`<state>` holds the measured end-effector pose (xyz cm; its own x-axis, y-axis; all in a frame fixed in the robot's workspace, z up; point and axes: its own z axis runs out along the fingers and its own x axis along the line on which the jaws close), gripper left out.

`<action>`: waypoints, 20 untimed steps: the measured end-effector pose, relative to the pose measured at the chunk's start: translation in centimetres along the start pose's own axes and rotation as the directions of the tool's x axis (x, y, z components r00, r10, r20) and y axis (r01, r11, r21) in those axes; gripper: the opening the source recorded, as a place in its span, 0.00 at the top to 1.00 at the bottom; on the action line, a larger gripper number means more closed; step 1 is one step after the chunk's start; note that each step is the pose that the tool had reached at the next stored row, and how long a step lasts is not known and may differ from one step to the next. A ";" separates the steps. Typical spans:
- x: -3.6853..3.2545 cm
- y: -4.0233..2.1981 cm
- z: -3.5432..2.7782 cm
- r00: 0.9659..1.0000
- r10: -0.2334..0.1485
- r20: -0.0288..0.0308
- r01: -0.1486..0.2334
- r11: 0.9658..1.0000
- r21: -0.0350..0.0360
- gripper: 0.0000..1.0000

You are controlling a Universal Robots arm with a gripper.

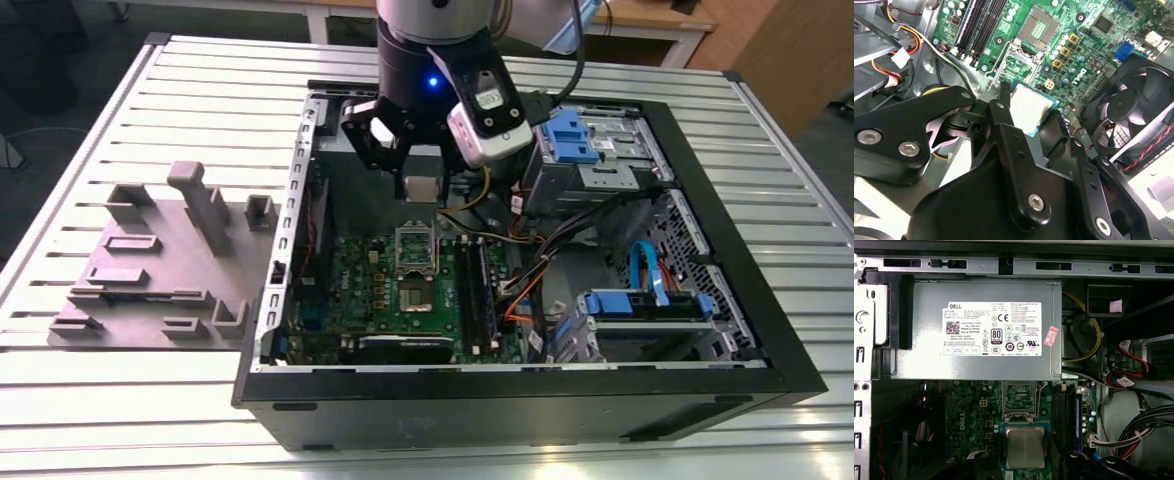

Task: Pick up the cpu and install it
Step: 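Pick up the cpu and move it towards the insertion slot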

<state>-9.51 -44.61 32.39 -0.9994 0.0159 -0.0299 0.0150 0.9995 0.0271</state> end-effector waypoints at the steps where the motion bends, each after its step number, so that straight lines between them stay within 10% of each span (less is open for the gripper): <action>1: 0.00 0.00 0.03 1.000 0.000 0.000 0.000 1.000 0.000 0.53; 20: 0.02 -0.08 0.67 1.000 0.000 0.000 0.000 1.000 0.000 0.53</action>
<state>-9.51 -44.68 31.72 -0.9994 0.0158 -0.0299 0.0150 0.9995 0.0272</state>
